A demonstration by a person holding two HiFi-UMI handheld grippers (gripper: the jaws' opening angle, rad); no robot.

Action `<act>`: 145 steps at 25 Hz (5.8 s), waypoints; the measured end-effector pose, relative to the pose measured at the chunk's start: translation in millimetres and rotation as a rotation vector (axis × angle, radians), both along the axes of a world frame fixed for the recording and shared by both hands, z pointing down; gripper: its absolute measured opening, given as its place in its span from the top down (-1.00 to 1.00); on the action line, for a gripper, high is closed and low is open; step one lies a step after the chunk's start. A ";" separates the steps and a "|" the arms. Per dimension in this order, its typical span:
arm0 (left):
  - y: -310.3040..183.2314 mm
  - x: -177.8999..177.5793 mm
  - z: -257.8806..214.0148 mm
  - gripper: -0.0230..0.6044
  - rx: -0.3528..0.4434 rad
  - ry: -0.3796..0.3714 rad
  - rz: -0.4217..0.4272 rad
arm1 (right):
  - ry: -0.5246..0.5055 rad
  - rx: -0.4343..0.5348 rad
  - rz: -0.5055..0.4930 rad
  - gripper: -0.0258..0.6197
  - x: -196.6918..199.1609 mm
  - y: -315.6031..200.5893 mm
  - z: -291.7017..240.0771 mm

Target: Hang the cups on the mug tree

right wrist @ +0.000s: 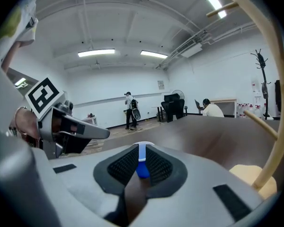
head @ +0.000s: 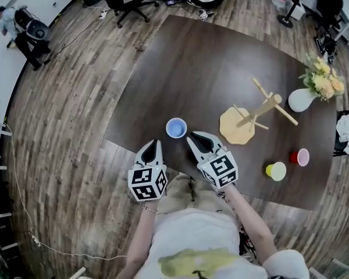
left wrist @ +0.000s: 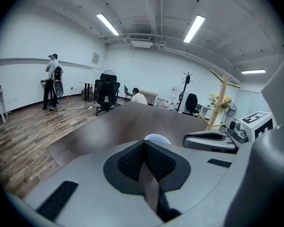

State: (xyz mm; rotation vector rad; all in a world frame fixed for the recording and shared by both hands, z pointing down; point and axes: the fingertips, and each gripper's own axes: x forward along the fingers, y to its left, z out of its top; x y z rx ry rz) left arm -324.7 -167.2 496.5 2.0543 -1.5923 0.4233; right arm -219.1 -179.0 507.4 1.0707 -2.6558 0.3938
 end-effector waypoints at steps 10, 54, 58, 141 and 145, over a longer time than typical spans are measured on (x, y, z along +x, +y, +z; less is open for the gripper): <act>2.1 -4.7 30.0 0.88 -0.074 0.012 -0.008 | 0.036 -0.109 -0.021 0.28 -18.2 -3.0 49.9; 2.9 -11.0 34.2 0.88 -0.080 -0.005 -0.049 | -0.036 -0.151 0.160 -0.04 -38.1 -47.8 50.4; -2.2 -0.4 24.3 0.88 -0.050 -0.002 -0.037 | -0.089 -0.154 0.209 -0.03 -25.9 -44.7 41.8; -86.3 135.0 -34.4 0.88 0.046 0.084 0.698 | -1.374 0.063 0.891 0.03 169.3 -72.8 -23.3; -86.4 133.2 -35.4 0.88 0.047 0.083 0.692 | -1.401 0.049 0.903 0.03 171.7 -71.2 -19.0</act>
